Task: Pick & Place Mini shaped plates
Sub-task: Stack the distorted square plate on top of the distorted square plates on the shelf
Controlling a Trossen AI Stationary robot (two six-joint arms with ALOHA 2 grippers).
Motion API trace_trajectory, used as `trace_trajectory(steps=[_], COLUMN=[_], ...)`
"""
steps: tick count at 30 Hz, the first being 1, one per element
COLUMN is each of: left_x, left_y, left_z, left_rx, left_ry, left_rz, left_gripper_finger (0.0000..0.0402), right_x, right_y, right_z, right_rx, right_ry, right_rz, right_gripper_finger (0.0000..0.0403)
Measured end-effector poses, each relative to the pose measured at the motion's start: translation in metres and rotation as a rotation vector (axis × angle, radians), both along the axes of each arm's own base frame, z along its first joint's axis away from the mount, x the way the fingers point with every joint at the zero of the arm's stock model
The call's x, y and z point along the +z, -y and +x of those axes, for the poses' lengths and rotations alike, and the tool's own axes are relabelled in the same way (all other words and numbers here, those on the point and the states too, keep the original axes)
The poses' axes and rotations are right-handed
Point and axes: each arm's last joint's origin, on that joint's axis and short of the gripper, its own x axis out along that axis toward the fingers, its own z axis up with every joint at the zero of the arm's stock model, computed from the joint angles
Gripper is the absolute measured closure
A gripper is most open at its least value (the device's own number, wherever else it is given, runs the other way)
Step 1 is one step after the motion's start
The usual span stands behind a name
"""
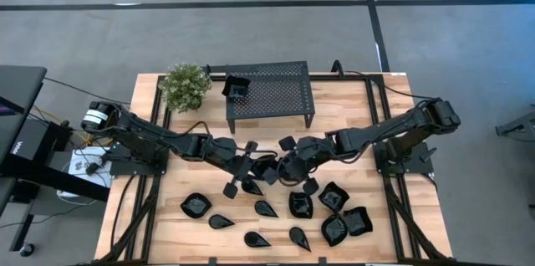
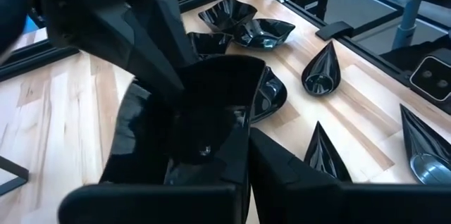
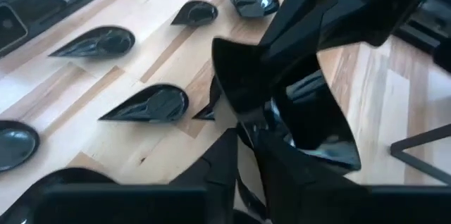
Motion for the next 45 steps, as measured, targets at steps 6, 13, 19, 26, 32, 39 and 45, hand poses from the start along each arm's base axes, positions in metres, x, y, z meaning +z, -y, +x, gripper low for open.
trace_trajectory(steps=[6, 13, 19, 26, 32, 39, 45], left_x=[0.0, 0.001, 0.007, 0.051, 0.085, 0.103, 0.096], left_y=[0.0, 0.0, -0.005, -0.033, -0.087, -0.147, -0.17], left_z=[0.0, 0.001, 0.004, 0.012, -0.012, -0.064, -0.087], left_rx=[0.008, 0.038, 0.159, 0.275, 0.504, 0.738, 0.626], left_ry=[0.001, -0.007, 0.048, 0.171, 0.055, -0.093, -0.191], left_rz=[-0.001, -0.058, 0.01, 0.233, 0.383, 0.424, 0.364], left_gripper_finger=[0.0392, 0.0391, 0.0394, 0.0393, 0.0391, 0.0394, 0.0395], right_x=[0.003, 0.035, 0.059, 0.067, 0.037, 0.008, 0.009], right_y=[0.006, 0.001, -0.007, 0.007, 0.025, 0.049, 0.06], right_z=[0.002, -0.002, -0.041, -0.096, -0.127, -0.139, -0.14], right_rx=[-0.012, -0.033, -0.069, -0.213, -0.251, -0.332, -0.428], right_ry=[0.028, 0.071, -0.088, -0.162, 0.061, 0.329, 0.346], right_rz=[-0.07, -0.294, -0.308, -0.174, -0.105, -0.126, -0.054], right_gripper_finger=[0.0292, 0.0253, 0.0244, 0.026, 0.0275, 0.0276, 0.0274])
